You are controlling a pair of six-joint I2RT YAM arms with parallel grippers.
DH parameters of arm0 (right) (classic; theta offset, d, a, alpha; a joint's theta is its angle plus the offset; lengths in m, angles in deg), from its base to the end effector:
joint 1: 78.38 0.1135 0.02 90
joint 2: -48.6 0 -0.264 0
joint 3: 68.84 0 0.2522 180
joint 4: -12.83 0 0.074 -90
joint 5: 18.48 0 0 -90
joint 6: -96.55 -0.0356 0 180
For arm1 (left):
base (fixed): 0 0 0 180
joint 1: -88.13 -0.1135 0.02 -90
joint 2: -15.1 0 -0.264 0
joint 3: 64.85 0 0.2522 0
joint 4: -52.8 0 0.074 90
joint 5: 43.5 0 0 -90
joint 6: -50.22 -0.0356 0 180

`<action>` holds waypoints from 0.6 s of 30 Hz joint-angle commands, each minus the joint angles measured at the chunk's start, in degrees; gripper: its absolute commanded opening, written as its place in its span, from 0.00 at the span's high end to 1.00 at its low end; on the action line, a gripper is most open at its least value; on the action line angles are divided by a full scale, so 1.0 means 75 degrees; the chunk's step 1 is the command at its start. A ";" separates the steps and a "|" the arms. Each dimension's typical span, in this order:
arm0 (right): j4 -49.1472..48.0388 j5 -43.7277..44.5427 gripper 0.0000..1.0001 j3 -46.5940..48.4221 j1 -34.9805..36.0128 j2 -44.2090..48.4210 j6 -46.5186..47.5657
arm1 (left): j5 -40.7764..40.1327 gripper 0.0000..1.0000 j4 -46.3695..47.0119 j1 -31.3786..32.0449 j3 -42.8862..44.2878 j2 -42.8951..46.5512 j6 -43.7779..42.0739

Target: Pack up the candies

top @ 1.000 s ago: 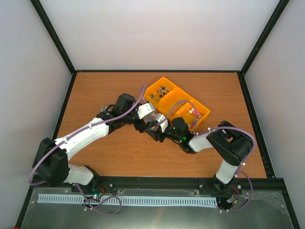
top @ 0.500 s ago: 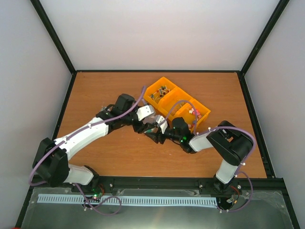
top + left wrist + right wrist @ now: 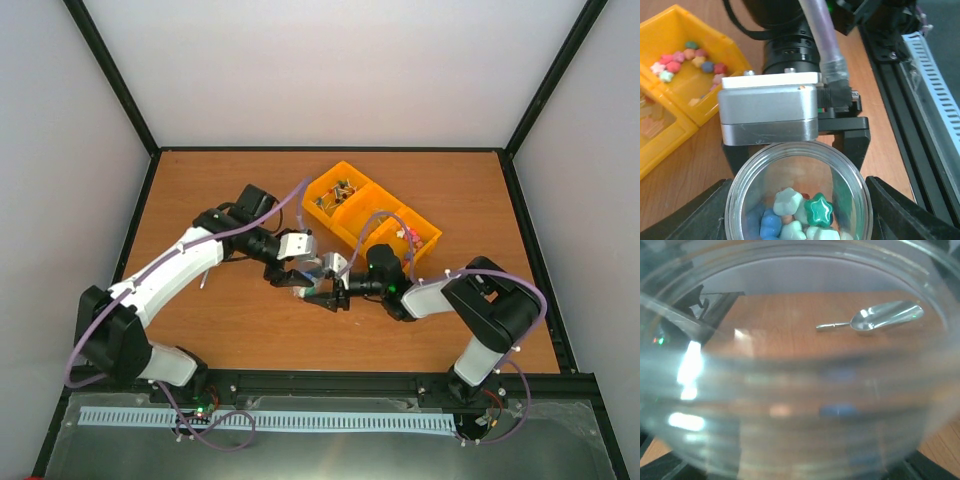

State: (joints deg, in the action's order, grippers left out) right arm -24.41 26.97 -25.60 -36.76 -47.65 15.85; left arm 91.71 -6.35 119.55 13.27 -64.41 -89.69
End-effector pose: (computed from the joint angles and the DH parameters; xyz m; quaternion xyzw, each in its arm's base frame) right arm 0.2048 0.2153 0.1475 -0.5237 0.5679 0.4457 0.4522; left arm 0.2196 -0.1638 0.2807 0.6559 0.6136 -0.3292 0.2914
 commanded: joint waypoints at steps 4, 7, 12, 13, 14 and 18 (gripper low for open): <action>-0.0386 -0.0007 0.87 0.0089 -0.0356 0.0298 -0.0321 | 0.0842 0.43 -0.1105 -0.0132 0.0276 -0.0104 -0.1000; -0.0248 0.0439 0.89 0.0175 -0.0353 0.0252 -0.0422 | 0.0034 0.17 0.1372 -0.0136 -0.0573 0.0607 0.1197; -0.0103 0.1234 0.90 0.0318 -0.0348 0.0064 -0.0786 | -0.1483 0.05 0.2915 -0.0135 -0.0777 0.0573 0.3279; -0.0067 0.1361 0.90 0.0357 -0.0347 -0.0002 -0.0864 | -0.1748 0.05 0.3131 -0.0126 -0.0823 0.0583 0.3436; -0.0035 0.1485 0.90 0.0400 -0.0341 -0.0057 -0.0953 | -0.1853 0.05 0.3271 -0.0123 -0.0825 0.0567 0.3583; 0.0216 0.2004 0.90 0.0606 -0.0292 -0.0248 -0.1210 | -0.2153 0.06 0.3547 0.0077 -0.0829 0.0397 0.3862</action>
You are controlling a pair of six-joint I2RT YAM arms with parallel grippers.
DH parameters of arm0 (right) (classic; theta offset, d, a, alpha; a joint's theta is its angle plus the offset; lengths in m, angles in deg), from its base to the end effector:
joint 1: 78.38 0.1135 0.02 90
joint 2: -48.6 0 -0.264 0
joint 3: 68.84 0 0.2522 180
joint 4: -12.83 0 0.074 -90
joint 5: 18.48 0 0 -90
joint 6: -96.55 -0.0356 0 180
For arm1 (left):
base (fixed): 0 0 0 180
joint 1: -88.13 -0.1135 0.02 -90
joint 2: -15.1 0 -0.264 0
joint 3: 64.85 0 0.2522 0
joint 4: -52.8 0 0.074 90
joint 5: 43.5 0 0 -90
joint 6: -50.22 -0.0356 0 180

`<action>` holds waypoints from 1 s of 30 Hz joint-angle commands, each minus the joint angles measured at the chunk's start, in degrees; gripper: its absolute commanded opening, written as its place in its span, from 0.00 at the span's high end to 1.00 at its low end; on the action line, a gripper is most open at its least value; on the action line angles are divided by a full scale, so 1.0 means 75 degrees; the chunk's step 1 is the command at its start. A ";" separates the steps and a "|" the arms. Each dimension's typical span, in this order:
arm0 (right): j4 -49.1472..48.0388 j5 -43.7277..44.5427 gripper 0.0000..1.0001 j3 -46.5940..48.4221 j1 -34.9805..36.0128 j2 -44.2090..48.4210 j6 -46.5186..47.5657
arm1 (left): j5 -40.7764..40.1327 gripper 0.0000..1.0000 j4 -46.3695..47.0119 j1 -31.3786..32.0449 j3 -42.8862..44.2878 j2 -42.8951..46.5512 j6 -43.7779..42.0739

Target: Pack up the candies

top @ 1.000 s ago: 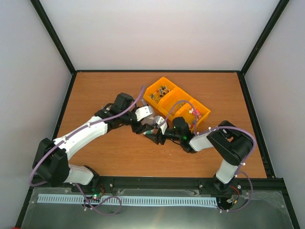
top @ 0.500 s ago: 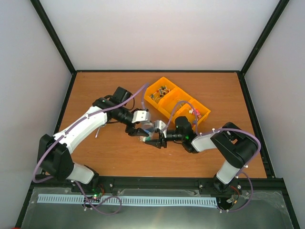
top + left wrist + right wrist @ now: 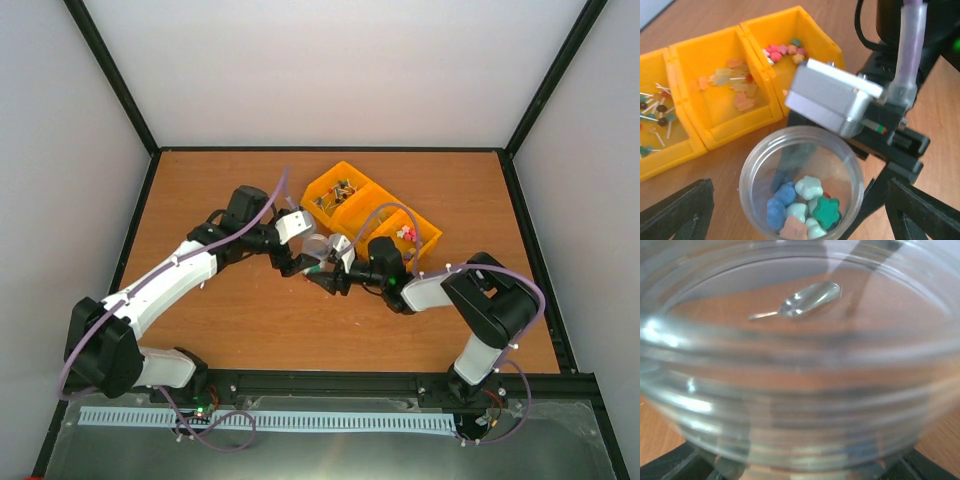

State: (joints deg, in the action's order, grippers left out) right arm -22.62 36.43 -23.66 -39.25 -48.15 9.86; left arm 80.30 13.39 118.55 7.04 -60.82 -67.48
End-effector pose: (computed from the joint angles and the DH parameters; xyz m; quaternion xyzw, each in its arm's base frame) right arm 0.2251 0.2095 0.1495 -0.4447 0.6448 0.4055 0.4712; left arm 0.2336 -0.1601 0.2806 0.5273 0.7125 -0.2759 0.3717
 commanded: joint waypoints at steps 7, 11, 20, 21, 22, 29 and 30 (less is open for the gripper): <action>0.0162 0.1110 0.90 0.0419 0.0193 -0.0111 -0.0393 | -0.1498 0.07 0.1237 0.0560 0.0104 -0.0425 0.1045; 0.0143 0.1096 0.90 0.0384 0.0230 -0.0030 -0.0395 | -0.1655 0.07 0.1324 0.0582 0.0121 -0.0566 0.1139; 0.0110 0.1073 0.90 0.0358 0.0290 0.0067 -0.0441 | -0.1849 0.13 0.1240 0.0585 0.0203 -0.0840 0.1291; 0.0115 0.1071 0.89 0.0352 0.0290 0.0065 -0.0442 | -0.1834 0.15 0.1258 0.0585 0.0208 -0.0820 0.1291; 0.0126 0.1070 0.90 0.0367 0.0290 0.0056 -0.0442 | -0.1804 0.20 0.1266 0.0585 0.0209 -0.0808 0.1294; 0.0175 0.1029 0.91 0.0359 0.0281 0.0047 -0.0313 | -0.1036 0.37 0.0999 0.0529 0.0239 -0.0616 0.0984; 0.0169 0.0943 0.92 0.0342 0.0270 0.0067 -0.0258 | -0.0704 0.40 0.0889 0.0467 0.0241 -0.0561 0.0872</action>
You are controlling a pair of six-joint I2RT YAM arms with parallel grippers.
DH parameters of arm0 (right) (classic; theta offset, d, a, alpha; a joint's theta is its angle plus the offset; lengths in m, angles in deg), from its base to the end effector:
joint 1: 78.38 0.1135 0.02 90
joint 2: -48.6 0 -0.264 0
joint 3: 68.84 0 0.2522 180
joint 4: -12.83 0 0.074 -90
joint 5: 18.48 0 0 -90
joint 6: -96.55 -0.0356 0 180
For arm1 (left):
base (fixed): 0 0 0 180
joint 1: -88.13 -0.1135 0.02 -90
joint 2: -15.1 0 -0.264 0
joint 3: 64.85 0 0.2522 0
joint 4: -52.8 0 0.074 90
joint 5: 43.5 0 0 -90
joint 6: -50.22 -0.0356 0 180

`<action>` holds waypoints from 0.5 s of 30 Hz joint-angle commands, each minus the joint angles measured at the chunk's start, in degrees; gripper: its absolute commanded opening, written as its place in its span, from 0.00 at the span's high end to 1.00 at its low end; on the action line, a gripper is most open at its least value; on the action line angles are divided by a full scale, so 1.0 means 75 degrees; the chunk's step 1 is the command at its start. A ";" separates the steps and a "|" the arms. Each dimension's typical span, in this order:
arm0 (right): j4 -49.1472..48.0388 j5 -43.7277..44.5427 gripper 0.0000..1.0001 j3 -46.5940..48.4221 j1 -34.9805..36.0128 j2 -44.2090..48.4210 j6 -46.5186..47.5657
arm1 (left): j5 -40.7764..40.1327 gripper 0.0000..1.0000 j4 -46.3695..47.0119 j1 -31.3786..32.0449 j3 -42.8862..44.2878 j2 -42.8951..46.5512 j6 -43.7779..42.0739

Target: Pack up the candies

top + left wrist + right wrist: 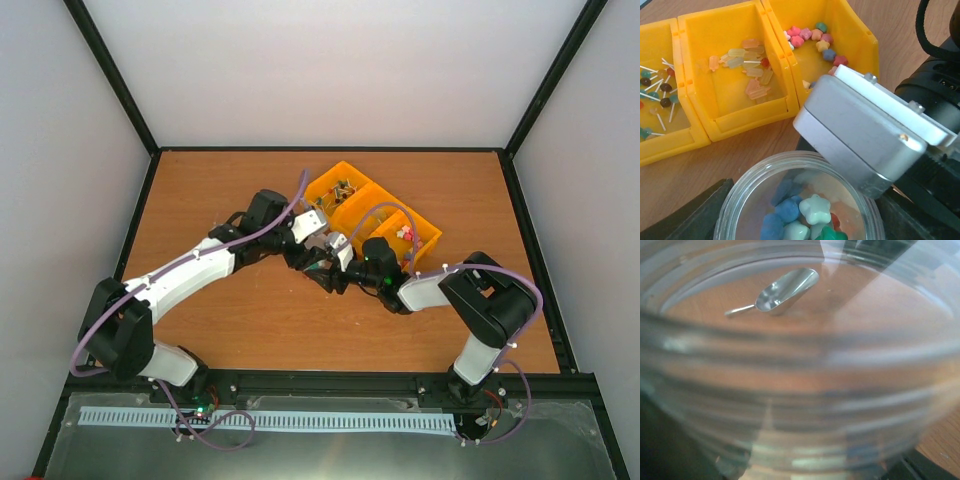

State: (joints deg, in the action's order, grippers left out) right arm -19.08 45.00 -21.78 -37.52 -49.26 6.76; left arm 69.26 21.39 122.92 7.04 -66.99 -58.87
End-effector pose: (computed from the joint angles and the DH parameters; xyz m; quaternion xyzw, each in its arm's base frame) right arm 0.2283 0.2185 0.1453 -0.4027 0.6948 0.3716 0.4659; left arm 0.2482 -0.1892 0.2594 0.4772 0.7605 -0.2332 0.3734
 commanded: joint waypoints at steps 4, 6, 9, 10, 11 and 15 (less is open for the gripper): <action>-0.0699 -0.1038 0.95 -0.0044 -0.0203 0.0216 0.0193 | 0.2143 0.49 -0.0926 -0.0351 0.0256 0.0503 -0.1069; -0.0910 -0.1438 0.97 -0.0083 -0.0313 0.0174 0.0232 | 0.2754 0.56 -0.1597 -0.0399 0.0331 0.0526 -0.1741; -0.1151 -0.2267 0.97 -0.0135 -0.0416 0.0229 0.0343 | 0.3809 0.61 -0.2758 -0.0442 0.0543 0.0491 -0.2956; -0.1154 -0.2537 0.97 -0.0127 -0.0420 0.0278 0.0430 | 0.4138 0.61 -0.3235 -0.0444 0.0637 0.0459 -0.3476; -0.1147 -0.2832 0.97 -0.0127 -0.0421 0.0323 0.0470 | 0.4418 0.61 -0.3749 -0.0443 0.0735 0.0416 -0.4021; -0.1042 -0.3670 0.97 -0.0069 -0.0421 0.0605 0.0600 | 0.5021 0.61 -0.5827 -0.0443 0.1308 0.0011 -0.5998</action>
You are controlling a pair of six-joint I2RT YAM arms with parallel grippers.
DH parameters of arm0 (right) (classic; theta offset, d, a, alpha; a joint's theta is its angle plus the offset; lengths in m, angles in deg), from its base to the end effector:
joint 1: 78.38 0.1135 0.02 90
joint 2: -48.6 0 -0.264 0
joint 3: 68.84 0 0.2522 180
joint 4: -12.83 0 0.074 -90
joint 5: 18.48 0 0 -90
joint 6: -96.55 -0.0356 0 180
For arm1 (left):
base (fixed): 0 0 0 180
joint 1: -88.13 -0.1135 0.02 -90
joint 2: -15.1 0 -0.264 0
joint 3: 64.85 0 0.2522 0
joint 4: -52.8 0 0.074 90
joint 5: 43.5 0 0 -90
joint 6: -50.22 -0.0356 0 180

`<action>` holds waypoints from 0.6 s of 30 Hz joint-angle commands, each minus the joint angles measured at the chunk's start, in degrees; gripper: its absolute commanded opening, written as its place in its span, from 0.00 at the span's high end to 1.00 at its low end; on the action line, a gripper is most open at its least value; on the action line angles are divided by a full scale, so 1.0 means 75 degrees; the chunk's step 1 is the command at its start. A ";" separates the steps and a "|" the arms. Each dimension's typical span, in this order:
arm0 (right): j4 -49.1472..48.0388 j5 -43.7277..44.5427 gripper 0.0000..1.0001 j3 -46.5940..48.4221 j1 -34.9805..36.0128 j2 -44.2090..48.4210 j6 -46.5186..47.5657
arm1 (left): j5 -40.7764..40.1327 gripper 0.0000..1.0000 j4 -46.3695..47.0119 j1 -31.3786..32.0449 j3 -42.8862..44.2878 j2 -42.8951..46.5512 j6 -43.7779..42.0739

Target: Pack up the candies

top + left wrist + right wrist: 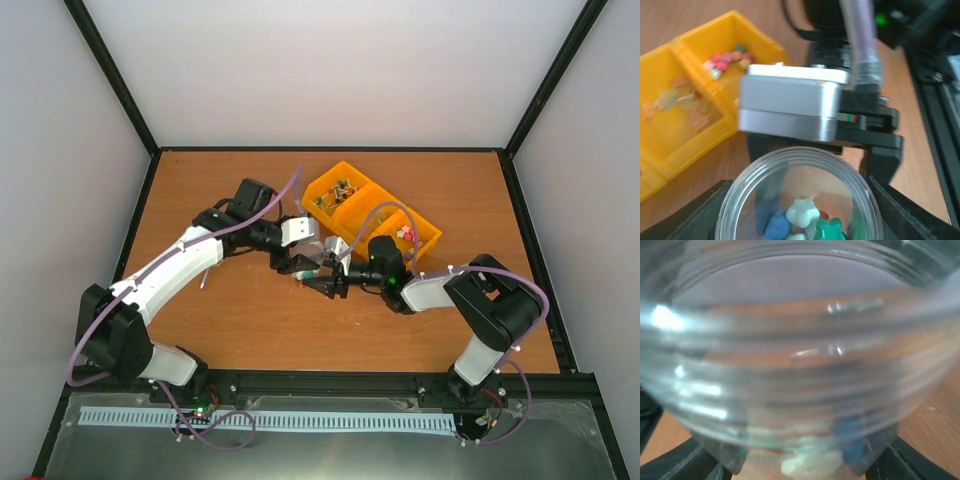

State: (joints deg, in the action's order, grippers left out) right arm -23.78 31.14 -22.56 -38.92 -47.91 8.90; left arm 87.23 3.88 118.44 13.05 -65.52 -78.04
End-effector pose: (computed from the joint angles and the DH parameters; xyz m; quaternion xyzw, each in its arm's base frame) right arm 0.2243 0.2145 0.1581 -0.4626 0.6130 0.4418 0.4638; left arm 0.2400 -0.1672 0.2828 0.5933 0.6672 -0.3065 0.3300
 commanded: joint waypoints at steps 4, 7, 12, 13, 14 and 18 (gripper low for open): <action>-0.0073 -0.2143 0.97 0.0144 -0.0234 0.0536 0.0418 | 0.2708 0.63 -0.4700 0.0178 0.0908 -0.0429 -0.4516; -0.0015 -0.1942 0.97 0.0128 -0.0234 0.0512 0.0425 | 0.2475 0.64 -0.3993 0.0169 0.0707 -0.0163 -0.3612; 0.0024 -0.1308 0.82 0.0087 -0.0234 0.0421 0.0397 | 0.1456 0.72 -0.0903 0.0088 -0.0312 0.0584 -0.1186; 0.0077 -0.1176 0.59 0.0100 -0.0234 0.0415 0.0408 | 0.1254 0.72 -0.0614 0.0085 -0.0431 0.0585 -0.0921; 0.0137 -0.1061 0.37 0.0095 -0.0234 0.0428 0.0429 | 0.1059 0.72 -0.0412 0.0079 -0.0476 0.0546 -0.0670; -0.0182 -0.0784 0.00 -0.0081 -0.0234 0.0463 0.0325 | 0.0695 0.71 0.0601 0.0022 -0.0802 0.0590 0.0184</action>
State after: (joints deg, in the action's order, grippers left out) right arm -20.08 20.52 -22.56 -39.60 -45.98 12.36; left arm 93.81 -0.73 118.48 9.09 -61.65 -86.28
